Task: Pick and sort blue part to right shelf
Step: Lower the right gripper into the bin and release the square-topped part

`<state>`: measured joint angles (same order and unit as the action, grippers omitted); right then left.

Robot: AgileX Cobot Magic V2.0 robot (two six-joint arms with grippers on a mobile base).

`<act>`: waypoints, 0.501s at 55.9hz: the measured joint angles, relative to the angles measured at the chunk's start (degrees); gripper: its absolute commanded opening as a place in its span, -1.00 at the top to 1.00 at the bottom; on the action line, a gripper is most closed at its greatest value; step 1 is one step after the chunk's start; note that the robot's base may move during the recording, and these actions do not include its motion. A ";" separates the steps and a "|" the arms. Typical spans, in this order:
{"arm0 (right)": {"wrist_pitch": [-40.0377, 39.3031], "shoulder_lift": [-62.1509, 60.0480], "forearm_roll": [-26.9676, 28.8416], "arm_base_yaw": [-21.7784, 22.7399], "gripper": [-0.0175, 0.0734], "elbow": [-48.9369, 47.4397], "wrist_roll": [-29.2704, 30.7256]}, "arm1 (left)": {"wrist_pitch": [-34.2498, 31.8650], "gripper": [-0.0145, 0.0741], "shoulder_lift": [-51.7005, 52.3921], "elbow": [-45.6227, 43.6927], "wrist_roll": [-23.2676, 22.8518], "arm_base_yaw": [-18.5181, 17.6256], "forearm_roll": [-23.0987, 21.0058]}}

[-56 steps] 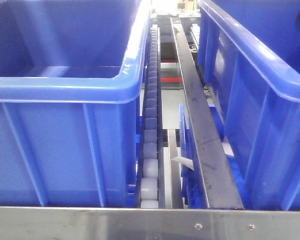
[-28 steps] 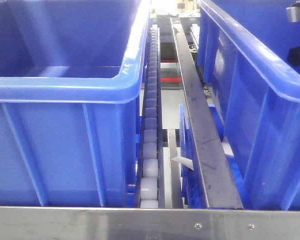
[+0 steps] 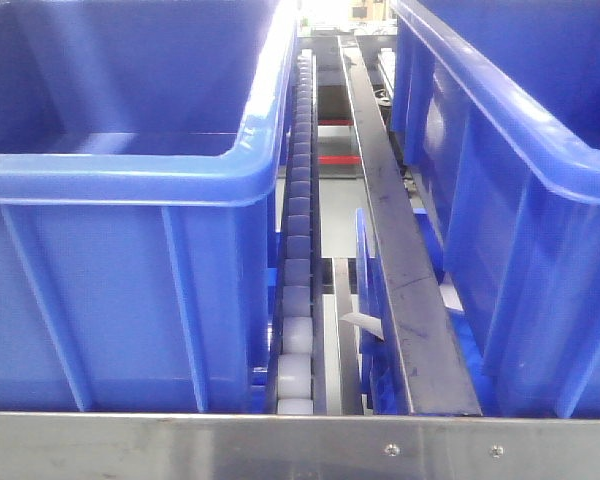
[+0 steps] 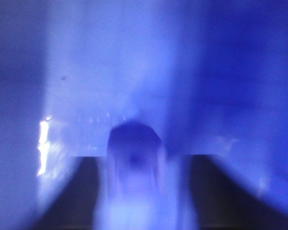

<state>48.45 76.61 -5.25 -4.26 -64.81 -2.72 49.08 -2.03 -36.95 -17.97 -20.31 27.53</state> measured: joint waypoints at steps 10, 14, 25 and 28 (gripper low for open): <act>-4.59 -12.63 0.00 0.00 0.49 8.86 0.00 | 4.08 0.39 2.27 1.90 0.00 0.00 1.40; -6.87 -18.47 0.00 0.00 0.49 13.03 0.00 | 4.04 0.39 2.27 2.72 0.00 0.00 1.11; -11.37 -37.44 -0.25 0.00 0.49 25.55 0.00 | -0.87 0.39 2.27 4.31 0.00 0.00 0.20; -11.62 -42.13 -0.25 0.00 0.49 28.10 0.00 | -1.96 0.39 2.27 4.44 0.00 0.00 0.20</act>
<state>36.84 34.48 -5.50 -4.26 -36.71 -2.72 47.11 0.24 -32.51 -17.97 -20.31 27.73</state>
